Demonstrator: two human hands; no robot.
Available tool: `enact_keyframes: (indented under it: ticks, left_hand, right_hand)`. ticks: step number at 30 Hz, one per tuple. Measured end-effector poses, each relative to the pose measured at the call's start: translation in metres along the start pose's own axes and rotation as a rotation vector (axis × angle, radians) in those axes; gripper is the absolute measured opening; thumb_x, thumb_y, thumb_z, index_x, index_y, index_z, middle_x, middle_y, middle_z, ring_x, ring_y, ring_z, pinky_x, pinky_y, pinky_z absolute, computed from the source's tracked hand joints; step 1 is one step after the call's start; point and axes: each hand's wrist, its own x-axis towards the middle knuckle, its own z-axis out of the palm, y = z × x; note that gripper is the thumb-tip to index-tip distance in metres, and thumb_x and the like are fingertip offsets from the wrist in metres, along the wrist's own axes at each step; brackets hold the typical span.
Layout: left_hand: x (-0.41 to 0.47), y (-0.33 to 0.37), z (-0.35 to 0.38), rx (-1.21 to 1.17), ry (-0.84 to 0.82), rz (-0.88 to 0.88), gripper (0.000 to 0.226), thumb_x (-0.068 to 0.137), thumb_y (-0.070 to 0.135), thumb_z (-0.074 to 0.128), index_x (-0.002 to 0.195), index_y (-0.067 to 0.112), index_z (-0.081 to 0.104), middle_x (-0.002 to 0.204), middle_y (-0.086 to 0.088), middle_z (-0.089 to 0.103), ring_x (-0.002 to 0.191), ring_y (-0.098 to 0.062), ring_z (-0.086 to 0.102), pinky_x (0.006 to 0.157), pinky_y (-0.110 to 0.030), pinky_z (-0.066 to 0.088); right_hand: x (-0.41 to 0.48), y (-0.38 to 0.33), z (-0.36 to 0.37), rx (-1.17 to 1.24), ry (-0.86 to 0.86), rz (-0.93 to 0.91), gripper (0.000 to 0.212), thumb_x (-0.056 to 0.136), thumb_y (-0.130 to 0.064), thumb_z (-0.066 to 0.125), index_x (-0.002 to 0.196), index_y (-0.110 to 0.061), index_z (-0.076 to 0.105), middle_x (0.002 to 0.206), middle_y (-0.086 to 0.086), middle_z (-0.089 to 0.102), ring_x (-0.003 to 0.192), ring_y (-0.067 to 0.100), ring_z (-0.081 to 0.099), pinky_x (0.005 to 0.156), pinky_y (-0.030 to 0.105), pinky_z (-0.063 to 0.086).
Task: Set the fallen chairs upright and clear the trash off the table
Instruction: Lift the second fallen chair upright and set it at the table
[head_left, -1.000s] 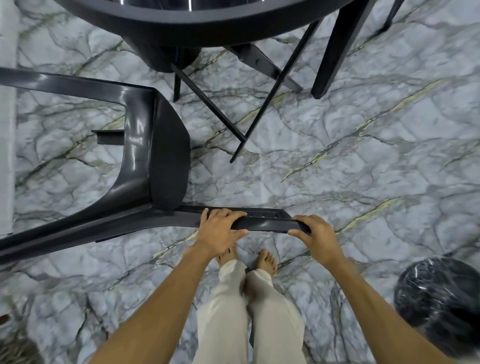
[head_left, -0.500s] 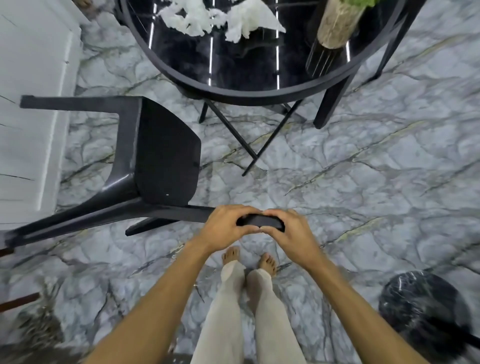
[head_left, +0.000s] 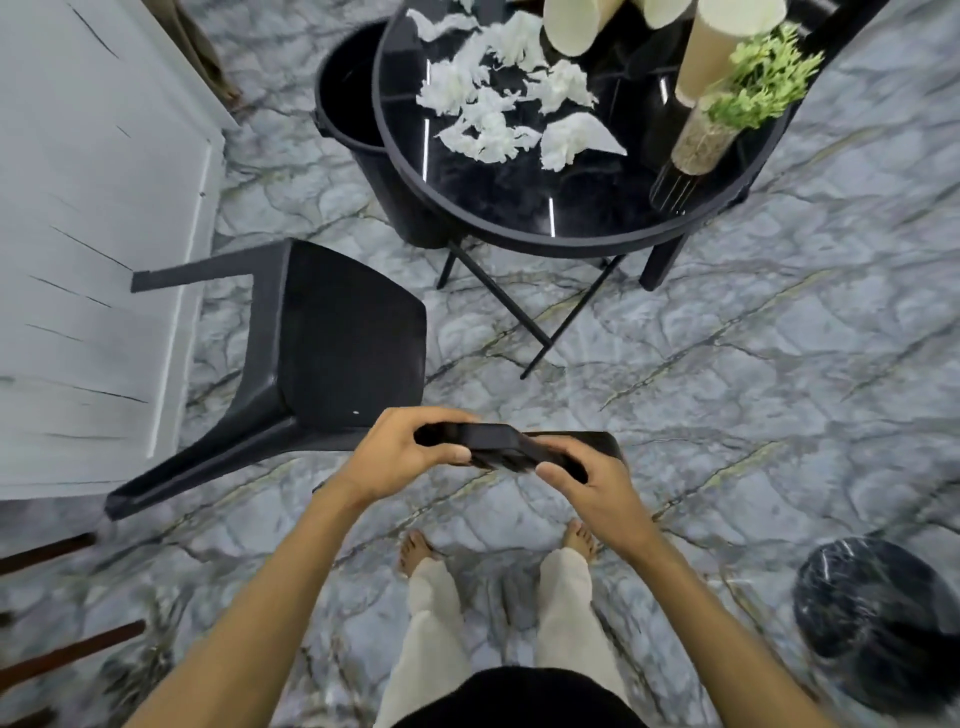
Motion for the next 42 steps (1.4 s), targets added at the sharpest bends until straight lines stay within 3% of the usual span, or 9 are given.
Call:
enact_keyframes:
  ticks: [8,11,14,19,22,30,35,38,42]
  left_hand:
    - [-0.06,-0.008,-0.092,0.008,-0.04,0.077,0.032,0.082,0.023,0.078,0.112,0.031,0.072,0.111,0.014,0.072,0.107,-0.005,0.066,0.094,-0.025,0.05]
    - [-0.078,0.003,-0.109,-0.005,-0.07,0.115,0.036,0.083,0.031,0.077,0.116,0.042,0.067,0.117,0.021,0.068,0.113,0.0,0.062,0.094,-0.018,0.046]
    - [-0.089,0.015,-0.118,-0.004,-0.069,0.134,0.037,0.081,0.047,0.072,0.117,0.042,0.067,0.116,0.014,0.069,0.11,-0.01,0.064,0.096,-0.031,0.05]
    - [-0.109,0.028,-0.138,-0.021,0.084,0.188,0.021,0.08,0.03,0.079,0.1,0.028,0.074,0.102,0.01,0.073,0.098,-0.011,0.068,0.091,-0.033,0.052]
    - [-0.123,0.027,-0.153,-0.058,0.175,0.168,0.024,0.073,0.035,0.083,0.094,0.029,0.073,0.095,0.009,0.072,0.091,-0.012,0.068,0.086,-0.03,0.052]
    - [-0.167,0.004,-0.199,-0.219,0.355,0.173,0.031,0.063,0.034,0.081,0.089,0.019,0.075,0.091,-0.001,0.073,0.081,-0.01,0.068,0.072,-0.017,0.05]
    - [-0.194,-0.024,-0.236,-0.274,0.427,0.204,0.033,0.062,0.029,0.081,0.088,0.009,0.074,0.09,-0.006,0.074,0.082,-0.016,0.067,0.074,-0.022,0.051]
    - [-0.215,-0.046,-0.266,-0.315,0.46,0.226,0.027,0.059,0.03,0.081,0.083,0.019,0.076,0.088,-0.003,0.075,0.081,-0.017,0.068,0.073,-0.023,0.052]
    - [-0.245,-0.08,-0.309,-0.356,0.514,0.277,0.04,0.056,0.052,0.085,0.082,0.024,0.077,0.086,0.0,0.075,0.079,-0.013,0.067,0.069,-0.019,0.05]
  right_hand:
    - [-0.02,-0.055,0.069,-0.091,0.162,-0.081,0.026,0.087,-0.032,0.067,0.098,-0.056,0.063,0.099,-0.034,0.067,0.094,0.0,0.063,0.081,0.012,0.046]
    - [-0.02,-0.08,0.091,-0.125,0.211,-0.135,0.018,0.086,-0.047,0.063,0.103,-0.045,0.068,0.097,-0.026,0.07,0.092,0.004,0.064,0.079,0.018,0.049]
    - [-0.018,-0.101,0.108,-0.174,0.21,-0.2,0.037,0.085,-0.055,0.057,0.105,-0.029,0.073,0.091,-0.018,0.072,0.087,0.005,0.063,0.076,0.025,0.049]
    - [-0.005,-0.146,0.128,-0.297,0.174,-0.29,0.038,0.086,-0.059,0.055,0.1,-0.029,0.073,0.073,-0.02,0.065,0.074,0.003,0.061,0.065,0.014,0.041]
    - [0.001,-0.17,0.137,-0.324,0.128,-0.345,0.04,0.086,-0.062,0.053,0.099,-0.031,0.073,0.068,-0.017,0.064,0.067,0.007,0.061,0.059,0.02,0.042]
    - [0.014,-0.211,0.165,-0.361,-0.13,-0.385,0.038,0.085,-0.056,0.063,0.114,-0.032,0.068,0.103,-0.015,0.071,0.097,0.003,0.065,0.085,0.024,0.052]
    - [0.014,-0.223,0.184,-0.289,-0.214,-0.376,0.036,0.082,-0.051,0.067,0.11,-0.029,0.071,0.101,-0.027,0.067,0.1,-0.008,0.062,0.084,0.008,0.044]
    - [0.016,-0.227,0.195,-0.278,-0.245,-0.35,0.038,0.077,-0.054,0.068,0.107,-0.031,0.072,0.101,-0.025,0.07,0.099,-0.008,0.063,0.085,0.009,0.045]
    - [0.022,-0.246,0.225,-0.284,-0.263,-0.337,0.032,0.074,-0.048,0.072,0.101,-0.033,0.074,0.098,-0.025,0.072,0.097,-0.007,0.065,0.083,0.008,0.045]
